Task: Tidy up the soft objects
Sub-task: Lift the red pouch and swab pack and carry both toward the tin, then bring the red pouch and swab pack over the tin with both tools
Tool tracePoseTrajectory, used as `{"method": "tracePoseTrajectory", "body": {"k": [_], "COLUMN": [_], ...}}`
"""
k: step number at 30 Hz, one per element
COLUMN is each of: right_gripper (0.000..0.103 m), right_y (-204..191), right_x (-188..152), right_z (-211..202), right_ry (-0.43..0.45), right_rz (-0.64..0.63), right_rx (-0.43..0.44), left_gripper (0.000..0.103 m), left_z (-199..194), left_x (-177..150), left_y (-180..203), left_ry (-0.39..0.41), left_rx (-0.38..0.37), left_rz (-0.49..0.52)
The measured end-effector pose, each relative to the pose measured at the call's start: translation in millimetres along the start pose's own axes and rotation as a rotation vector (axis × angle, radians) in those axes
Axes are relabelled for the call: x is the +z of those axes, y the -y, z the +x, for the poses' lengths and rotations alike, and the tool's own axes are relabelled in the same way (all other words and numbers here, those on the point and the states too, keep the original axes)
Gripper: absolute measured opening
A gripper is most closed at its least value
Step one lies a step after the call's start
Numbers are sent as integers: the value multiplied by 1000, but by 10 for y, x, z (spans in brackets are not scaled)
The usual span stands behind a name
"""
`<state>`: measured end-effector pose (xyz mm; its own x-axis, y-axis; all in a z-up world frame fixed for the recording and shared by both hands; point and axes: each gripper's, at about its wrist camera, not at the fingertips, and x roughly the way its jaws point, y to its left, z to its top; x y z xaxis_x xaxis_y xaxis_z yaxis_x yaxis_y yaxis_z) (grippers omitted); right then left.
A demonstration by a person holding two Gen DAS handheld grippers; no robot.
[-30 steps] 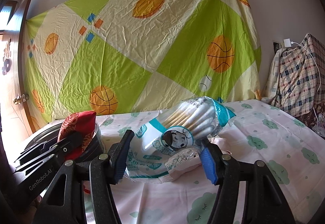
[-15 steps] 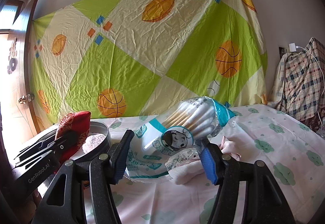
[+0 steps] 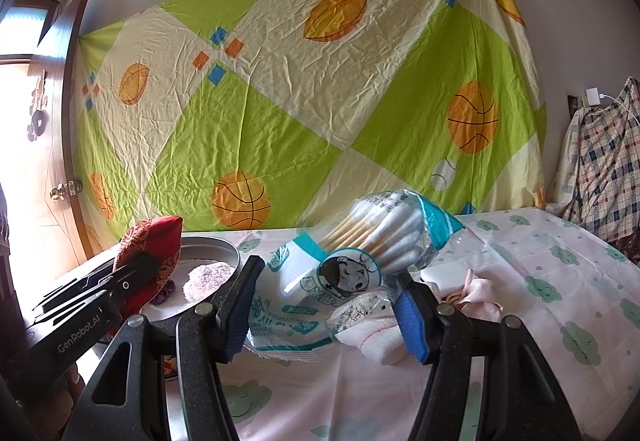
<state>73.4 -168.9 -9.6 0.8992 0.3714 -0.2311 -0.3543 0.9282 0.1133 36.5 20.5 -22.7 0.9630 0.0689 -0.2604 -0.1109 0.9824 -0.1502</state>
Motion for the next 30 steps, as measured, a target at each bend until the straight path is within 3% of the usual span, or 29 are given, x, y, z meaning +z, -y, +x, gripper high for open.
{"method": "tracePoseTrajectory", "body": {"k": [30], "right_gripper": [64], "right_y": [-356], "right_x": [-19], "right_z": [98], "right_ry": [-5], "right_rz": [-37], "right_rx": [89], "left_gripper": [26], "left_z": [-36], "left_x": [23], "left_y": [-296], "left_ry": [-1], "left_rx": [66], "left_rz": [-16]}}
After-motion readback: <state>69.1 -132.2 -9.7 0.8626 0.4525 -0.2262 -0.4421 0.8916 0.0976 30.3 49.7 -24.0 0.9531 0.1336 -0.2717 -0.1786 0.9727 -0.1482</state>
